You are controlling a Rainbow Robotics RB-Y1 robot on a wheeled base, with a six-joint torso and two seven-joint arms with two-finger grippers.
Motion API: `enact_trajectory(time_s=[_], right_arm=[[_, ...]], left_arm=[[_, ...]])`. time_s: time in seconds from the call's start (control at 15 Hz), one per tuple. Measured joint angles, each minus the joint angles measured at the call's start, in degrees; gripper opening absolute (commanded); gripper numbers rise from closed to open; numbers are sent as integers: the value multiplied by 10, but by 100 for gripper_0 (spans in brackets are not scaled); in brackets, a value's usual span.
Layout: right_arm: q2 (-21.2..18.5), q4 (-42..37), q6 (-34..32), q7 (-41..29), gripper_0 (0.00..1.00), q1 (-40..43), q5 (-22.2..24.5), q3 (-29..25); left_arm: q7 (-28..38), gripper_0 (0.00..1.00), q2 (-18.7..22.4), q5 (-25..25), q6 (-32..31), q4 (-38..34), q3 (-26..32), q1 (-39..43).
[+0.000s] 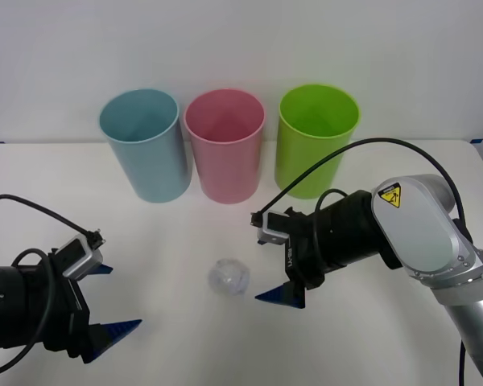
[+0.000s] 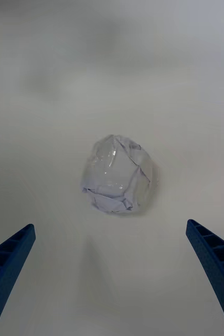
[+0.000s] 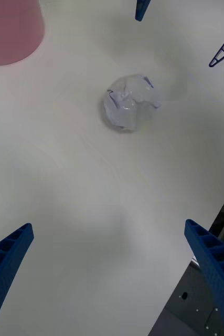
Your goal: Put cans in the blue bin and PET bottles in the pink bin and trash in the green bin.
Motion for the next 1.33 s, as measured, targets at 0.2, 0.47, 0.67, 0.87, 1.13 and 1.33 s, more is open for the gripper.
enact_trajectory(time_s=[0.2,0.47,0.67,0.87,1.13,1.33], right_arm=[[0,0,0,0,100,0,0,0],[0,0,0,0,100,0,0,0],[0,0,0,0,100,0,0,0],[0,0,0,0,100,0,0,0],[0,0,0,0,100,0,0,0],[0,0,0,0,100,0,0,0]], left_arm=[[-32,100,0,23,17,1,23,26],[-66,100,0,52,46,1,41,54],[-122,100,0,66,52,4,60,76],[-172,100,0,72,52,8,77,96],[-204,100,0,84,42,8,98,116],[-185,100,0,88,41,8,108,132]])
